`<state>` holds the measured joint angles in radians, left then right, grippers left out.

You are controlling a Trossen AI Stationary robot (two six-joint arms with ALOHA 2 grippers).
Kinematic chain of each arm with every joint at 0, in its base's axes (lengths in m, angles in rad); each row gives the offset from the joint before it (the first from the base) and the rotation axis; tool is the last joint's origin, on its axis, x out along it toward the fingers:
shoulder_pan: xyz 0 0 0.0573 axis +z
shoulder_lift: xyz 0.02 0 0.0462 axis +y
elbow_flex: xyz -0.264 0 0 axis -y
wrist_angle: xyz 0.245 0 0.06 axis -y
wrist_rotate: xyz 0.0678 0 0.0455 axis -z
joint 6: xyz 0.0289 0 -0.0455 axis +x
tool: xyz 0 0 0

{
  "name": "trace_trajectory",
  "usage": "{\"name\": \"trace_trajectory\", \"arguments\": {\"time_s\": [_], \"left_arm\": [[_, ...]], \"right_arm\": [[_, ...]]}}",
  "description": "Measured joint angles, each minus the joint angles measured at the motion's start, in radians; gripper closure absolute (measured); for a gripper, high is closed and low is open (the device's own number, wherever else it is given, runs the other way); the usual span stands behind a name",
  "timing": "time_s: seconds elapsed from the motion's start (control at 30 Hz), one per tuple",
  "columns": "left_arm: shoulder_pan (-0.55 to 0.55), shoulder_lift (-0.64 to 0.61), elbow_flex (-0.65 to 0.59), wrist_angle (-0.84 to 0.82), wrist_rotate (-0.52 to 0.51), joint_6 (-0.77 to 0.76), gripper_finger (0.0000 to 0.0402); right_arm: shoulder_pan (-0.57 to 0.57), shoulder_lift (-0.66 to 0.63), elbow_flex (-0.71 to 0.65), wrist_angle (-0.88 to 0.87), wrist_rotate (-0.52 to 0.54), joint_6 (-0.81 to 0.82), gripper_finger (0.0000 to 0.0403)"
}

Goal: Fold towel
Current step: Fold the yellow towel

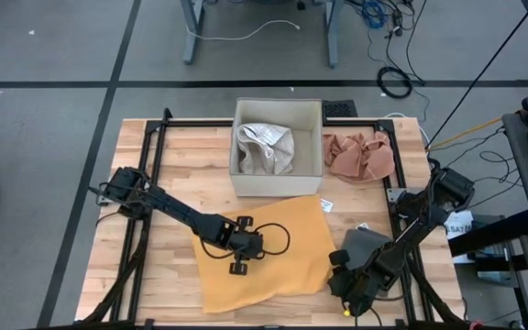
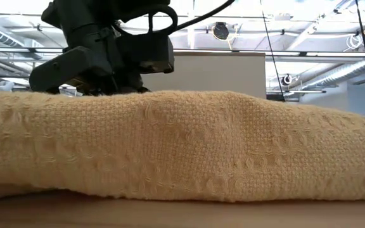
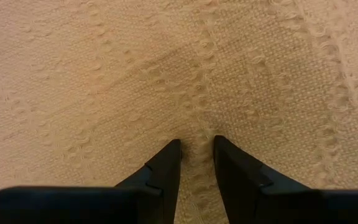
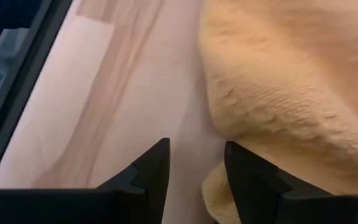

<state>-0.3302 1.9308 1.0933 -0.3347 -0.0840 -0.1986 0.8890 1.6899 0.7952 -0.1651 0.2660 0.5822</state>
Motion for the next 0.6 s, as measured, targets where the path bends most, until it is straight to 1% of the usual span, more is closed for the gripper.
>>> {"name": "trace_trajectory", "arguments": {"time_s": [0.17,0.27,0.37,0.5,0.6], "left_arm": [[0.0,0.001,-0.001,0.001,-0.003,0.003,0.0298],[0.0,0.002,-0.002,0.011,-0.006,0.023,0.0298],[0.001,0.003,-0.003,0.031,-0.011,0.026,0.0298],[0.003,0.005,-0.005,0.058,-0.013,0.031,0.0298],[0.003,0.005,-0.005,0.06,-0.013,0.041,0.0298]], "right_arm": [[-0.037,-0.052,0.0,-0.007,0.004,-0.053,0.0262],[-0.052,-0.098,0.0,-0.027,0.041,-0.074,0.0262],[-0.068,-0.135,0.0,-0.085,0.082,-0.074,0.0262],[-0.112,-0.141,0.0,-0.17,0.083,-0.075,0.0262],[-0.152,-0.141,0.0,-0.187,0.078,-0.094,0.0262]]}}
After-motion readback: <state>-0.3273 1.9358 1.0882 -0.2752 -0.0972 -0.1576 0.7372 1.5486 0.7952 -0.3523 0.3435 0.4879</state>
